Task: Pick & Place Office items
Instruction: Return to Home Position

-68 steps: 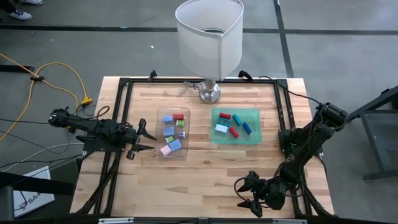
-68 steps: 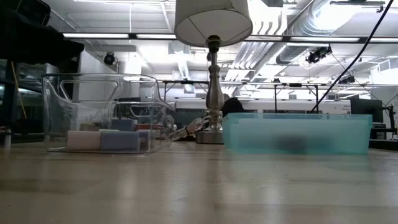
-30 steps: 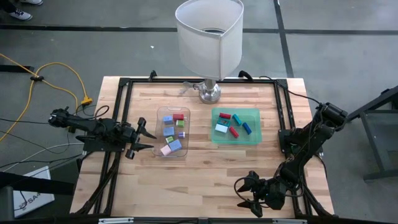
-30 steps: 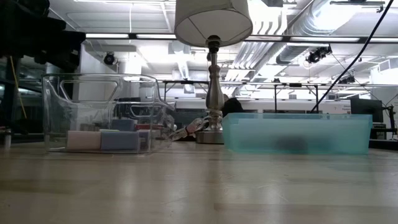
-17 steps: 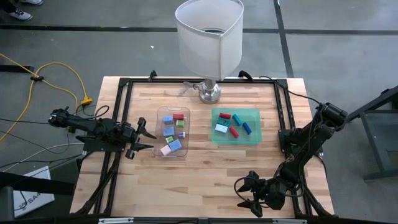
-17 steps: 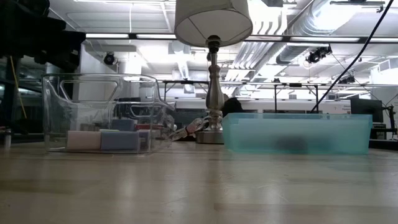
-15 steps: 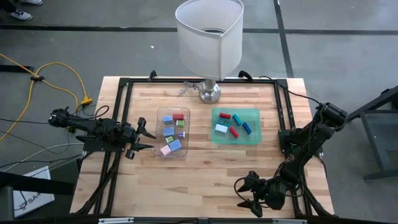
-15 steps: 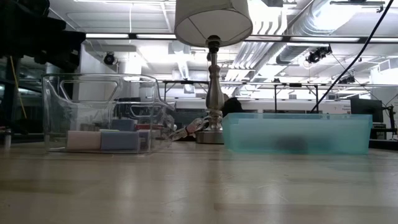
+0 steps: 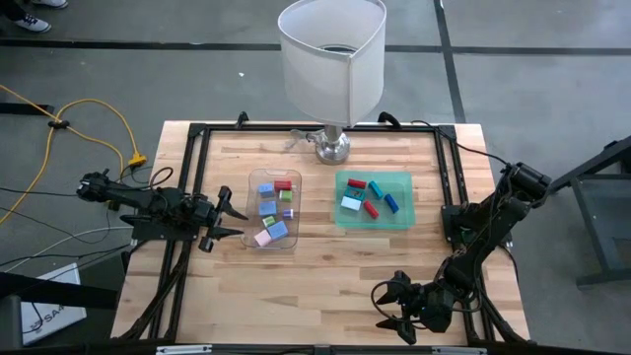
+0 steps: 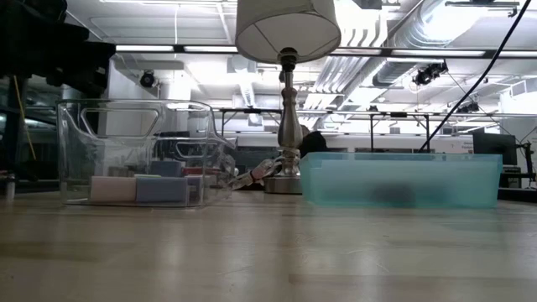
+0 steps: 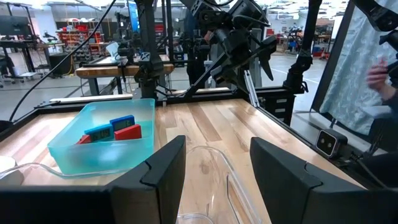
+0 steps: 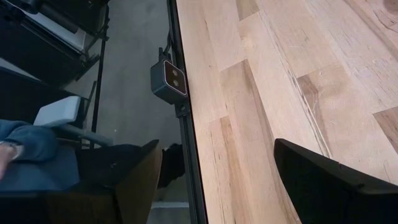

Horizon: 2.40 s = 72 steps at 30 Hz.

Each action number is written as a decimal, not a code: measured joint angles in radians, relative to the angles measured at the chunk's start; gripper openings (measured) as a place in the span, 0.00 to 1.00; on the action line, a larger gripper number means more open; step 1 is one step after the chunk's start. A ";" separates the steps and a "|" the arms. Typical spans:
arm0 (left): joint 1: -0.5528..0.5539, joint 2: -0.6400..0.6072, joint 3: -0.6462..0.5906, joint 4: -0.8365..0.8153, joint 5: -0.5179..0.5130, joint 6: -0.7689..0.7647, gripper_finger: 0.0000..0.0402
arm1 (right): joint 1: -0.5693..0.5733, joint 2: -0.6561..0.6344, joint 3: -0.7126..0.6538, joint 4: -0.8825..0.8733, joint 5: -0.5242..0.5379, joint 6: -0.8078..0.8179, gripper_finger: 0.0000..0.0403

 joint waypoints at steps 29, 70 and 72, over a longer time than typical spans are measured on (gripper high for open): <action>0.000 0.000 0.000 0.001 0.000 0.000 0.43 | -0.301 0.000 0.000 0.315 -0.103 -0.482 0.74; 0.000 0.000 0.000 0.001 0.000 0.000 0.43 | -1.210 0.000 0.000 0.455 -0.940 -0.946 0.74; 0.000 0.000 0.000 0.001 0.000 0.000 0.43 | -1.239 0.000 0.000 0.437 -0.987 -0.952 0.74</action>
